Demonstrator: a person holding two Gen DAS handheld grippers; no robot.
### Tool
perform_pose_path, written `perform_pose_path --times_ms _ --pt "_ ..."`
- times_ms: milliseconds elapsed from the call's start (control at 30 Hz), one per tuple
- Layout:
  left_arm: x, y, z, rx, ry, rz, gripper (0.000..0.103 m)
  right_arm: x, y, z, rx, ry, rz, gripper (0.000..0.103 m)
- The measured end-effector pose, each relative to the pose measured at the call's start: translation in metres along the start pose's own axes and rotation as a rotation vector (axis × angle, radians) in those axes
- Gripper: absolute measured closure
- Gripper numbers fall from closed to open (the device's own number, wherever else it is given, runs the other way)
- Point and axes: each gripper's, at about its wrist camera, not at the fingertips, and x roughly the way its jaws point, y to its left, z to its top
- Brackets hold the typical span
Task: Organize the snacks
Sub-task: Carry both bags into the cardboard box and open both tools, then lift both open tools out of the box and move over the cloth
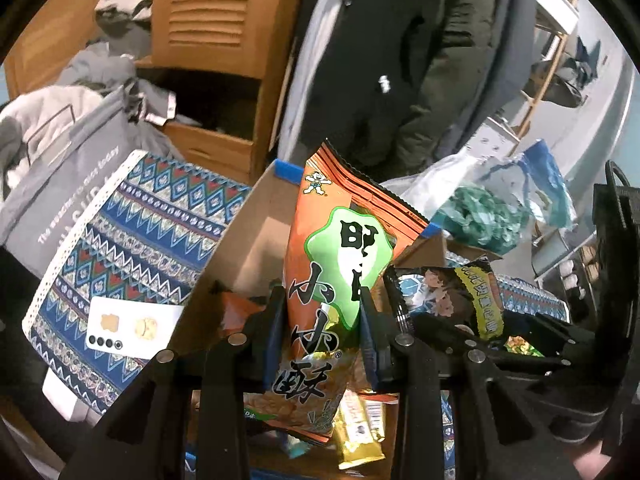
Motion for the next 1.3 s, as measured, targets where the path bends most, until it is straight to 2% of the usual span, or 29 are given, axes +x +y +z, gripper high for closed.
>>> perform_pose_path --times_ms 200,300,333,633,800,1300 --pt "0.009 0.017 0.001 -0.066 0.022 0.007 0.067 0.019 0.01 0.004 -0.014 0.024 0.028 0.028" --pt "0.009 0.024 0.001 -0.091 0.017 0.014 0.053 0.022 0.01 0.005 -0.012 0.025 0.035 0.028" --pt "0.009 0.026 0.001 -0.095 0.015 0.019 0.052 0.022 0.01 0.006 -0.013 0.024 0.037 0.027" --pt "0.005 0.033 -0.006 -0.125 0.042 0.013 0.049 0.012 0.002 0.007 -0.004 0.0 0.023 0.025" --pt "-0.002 0.025 -0.008 -0.12 0.046 0.0 0.043 0.004 -0.005 0.003 -0.007 -0.01 0.01 0.025" --pt "-0.009 -0.029 -0.021 -0.028 0.084 -0.069 0.038 -0.026 -0.053 -0.021 0.051 -0.024 -0.04 0.021"
